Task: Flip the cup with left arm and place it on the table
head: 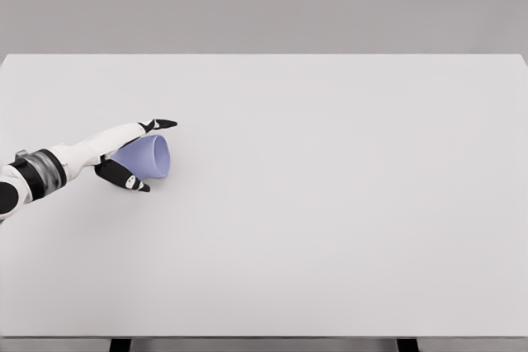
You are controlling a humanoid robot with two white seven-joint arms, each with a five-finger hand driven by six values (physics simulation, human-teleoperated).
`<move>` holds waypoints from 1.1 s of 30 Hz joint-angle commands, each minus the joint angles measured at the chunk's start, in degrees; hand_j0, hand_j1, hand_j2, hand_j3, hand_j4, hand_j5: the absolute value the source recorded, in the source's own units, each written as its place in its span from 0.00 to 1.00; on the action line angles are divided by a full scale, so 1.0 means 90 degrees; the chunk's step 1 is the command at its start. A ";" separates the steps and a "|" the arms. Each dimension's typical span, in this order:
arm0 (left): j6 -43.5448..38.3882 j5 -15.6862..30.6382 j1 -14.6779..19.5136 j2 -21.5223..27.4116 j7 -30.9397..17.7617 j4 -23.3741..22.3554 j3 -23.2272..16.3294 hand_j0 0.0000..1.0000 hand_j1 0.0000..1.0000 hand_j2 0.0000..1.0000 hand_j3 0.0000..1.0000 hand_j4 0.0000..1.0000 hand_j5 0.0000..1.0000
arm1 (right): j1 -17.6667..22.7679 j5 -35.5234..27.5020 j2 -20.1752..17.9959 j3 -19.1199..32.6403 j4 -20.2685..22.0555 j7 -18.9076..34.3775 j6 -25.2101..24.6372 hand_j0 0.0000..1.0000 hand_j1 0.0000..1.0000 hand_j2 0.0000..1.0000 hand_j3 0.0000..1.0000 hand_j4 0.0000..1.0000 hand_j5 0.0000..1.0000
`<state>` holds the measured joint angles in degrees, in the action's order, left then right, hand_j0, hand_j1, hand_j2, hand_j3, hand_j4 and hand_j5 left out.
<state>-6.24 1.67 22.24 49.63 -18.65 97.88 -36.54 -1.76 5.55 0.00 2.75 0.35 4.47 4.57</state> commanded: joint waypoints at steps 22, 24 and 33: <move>0.0595 0.1074 0.0273 0.0129 -0.0008 0.0013 0.0056 0.55 0.55 0.55 0.55 0.55 0.55 | 0.0000 -0.0001 0.0000 0.0007 0.0001 0.0001 0.0000 1.00 1.00 1.00 1.00 1.00 1.00; 0.0869 0.1728 0.0293 0.0452 -0.0018 -0.0017 0.0065 0.54 0.54 0.54 0.54 0.54 0.54 | 0.0000 -0.0001 0.0000 -0.0002 0.0001 0.0001 0.0000 1.00 1.00 1.00 1.00 1.00 1.00; 0.1074 0.3037 0.0430 0.0326 -0.1238 -0.0329 0.0085 0.54 0.54 0.54 0.54 0.54 0.54 | 0.0000 -0.0001 0.0000 0.0007 0.0001 0.0001 0.0000 1.00 1.00 1.00 1.00 1.00 1.00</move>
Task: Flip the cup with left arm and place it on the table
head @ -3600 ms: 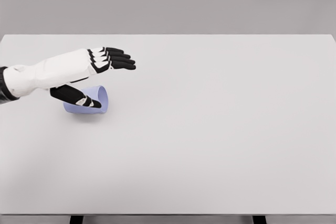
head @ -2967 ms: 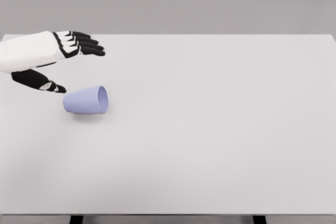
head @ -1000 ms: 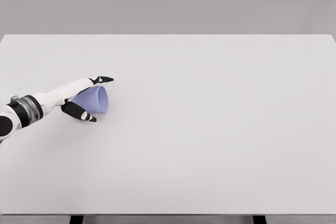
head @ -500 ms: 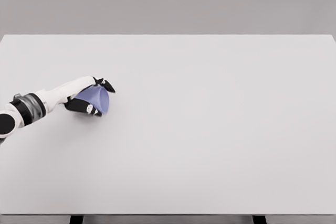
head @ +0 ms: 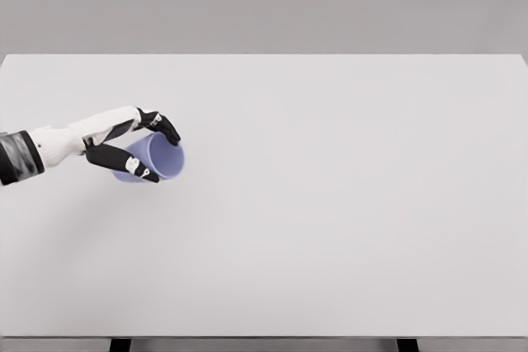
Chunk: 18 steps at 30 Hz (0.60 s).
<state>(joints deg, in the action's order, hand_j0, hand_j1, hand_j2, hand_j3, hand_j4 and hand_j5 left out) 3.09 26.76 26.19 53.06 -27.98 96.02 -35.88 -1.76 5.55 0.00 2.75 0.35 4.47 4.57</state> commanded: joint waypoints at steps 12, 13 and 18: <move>0.0721 0.1558 0.0088 -0.1520 -0.0780 -0.1812 0.0725 0.55 0.55 0.55 0.55 0.55 0.55 | 0.0010 -0.0001 0.0000 -0.0003 0.0001 0.0001 0.0000 1.00 1.00 1.00 1.00 1.00 1.00; 0.0711 0.1578 0.0088 -0.1617 -0.0780 -0.1851 0.0735 0.55 0.55 0.55 0.55 0.55 0.55 | 0.0000 -0.0001 0.0000 0.0007 0.0001 0.0001 0.0000 1.00 1.00 1.00 1.00 1.00 1.00; 0.0721 0.1578 0.0078 -0.2145 -0.0780 -0.2173 0.0744 0.55 0.55 0.55 0.55 0.55 0.55 | 0.0000 -0.0001 0.0000 -0.0003 0.0001 0.0001 0.0000 1.00 1.00 1.00 1.00 1.00 1.00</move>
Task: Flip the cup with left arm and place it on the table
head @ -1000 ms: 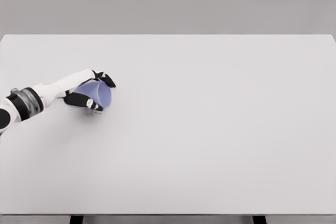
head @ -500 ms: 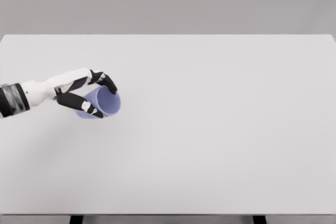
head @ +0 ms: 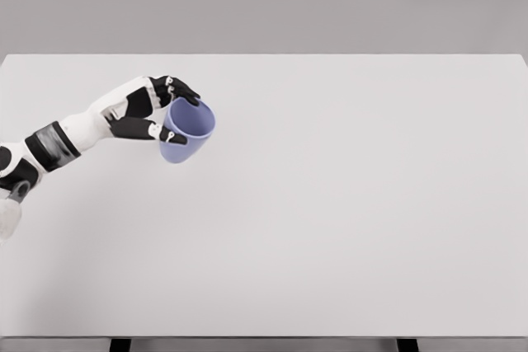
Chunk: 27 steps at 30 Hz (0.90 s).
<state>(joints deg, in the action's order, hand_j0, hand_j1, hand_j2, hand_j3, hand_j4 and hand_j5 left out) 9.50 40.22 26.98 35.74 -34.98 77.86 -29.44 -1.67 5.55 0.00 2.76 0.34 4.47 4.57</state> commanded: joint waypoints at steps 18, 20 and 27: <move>0.1112 -0.0153 0.0654 -0.1754 -0.0002 -0.2587 0.0058 0.58 0.58 0.58 0.58 0.58 0.58 | -0.0010 -0.0001 0.0000 -0.0003 0.0001 0.0001 0.0000 1.00 1.00 1.00 1.00 1.00 1.00; 0.1142 -0.0153 0.0645 -0.1754 -0.0002 -0.2587 0.0058 0.65 0.65 0.65 0.65 0.65 0.65 | -0.0010 -0.0001 0.0000 -0.0004 0.0001 0.0001 0.0000 1.00 1.00 1.00 1.00 1.00 1.00; 0.1132 -0.0153 0.0674 -0.1735 -0.0002 -0.2626 0.0058 0.91 0.91 0.91 0.91 0.91 0.91 | -0.0010 -0.0001 0.0000 -0.0004 0.0001 0.0001 0.0000 1.00 1.00 1.00 1.00 1.00 1.00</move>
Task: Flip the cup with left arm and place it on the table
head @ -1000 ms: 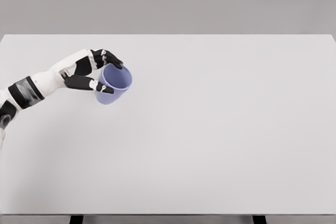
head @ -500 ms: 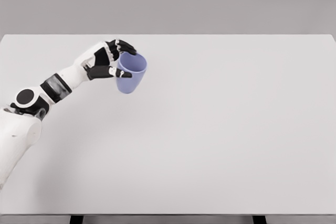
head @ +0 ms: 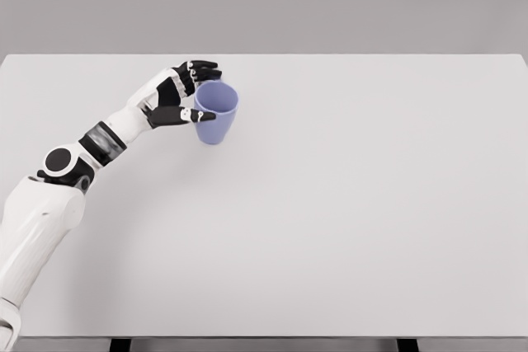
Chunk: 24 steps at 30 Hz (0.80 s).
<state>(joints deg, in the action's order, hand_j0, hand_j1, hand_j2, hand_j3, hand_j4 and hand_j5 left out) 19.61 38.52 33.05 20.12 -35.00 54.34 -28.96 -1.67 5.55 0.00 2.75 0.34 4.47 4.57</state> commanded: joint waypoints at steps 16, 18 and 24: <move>0.0584 0.0105 0.0664 0.1065 0.0000 0.1003 0.0044 1.00 1.00 1.00 1.00 1.00 1.00 | 0.0000 -0.0001 0.0000 -0.0003 0.0001 0.0001 0.0000 1.00 1.00 1.00 1.00 1.00 1.00; 0.0662 0.0037 0.0616 0.1133 0.0000 0.0974 0.0005 1.00 1.00 1.00 1.00 1.00 1.00 | 0.0000 -0.0001 0.0000 -0.0003 0.0001 0.0001 0.0000 1.00 1.00 1.00 1.00 1.00 1.00; 0.1668 -0.1653 0.0264 0.1983 0.0000 0.0095 0.0386 1.00 1.00 1.00 1.00 1.00 1.00 | 0.0000 -0.0001 0.0000 -0.0003 0.0001 0.0001 0.0000 1.00 1.00 1.00 1.00 1.00 1.00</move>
<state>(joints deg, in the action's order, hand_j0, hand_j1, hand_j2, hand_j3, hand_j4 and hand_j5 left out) 32.02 26.88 35.24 35.38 -35.01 57.44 -26.56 -1.67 5.55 0.00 2.76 0.34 4.47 4.57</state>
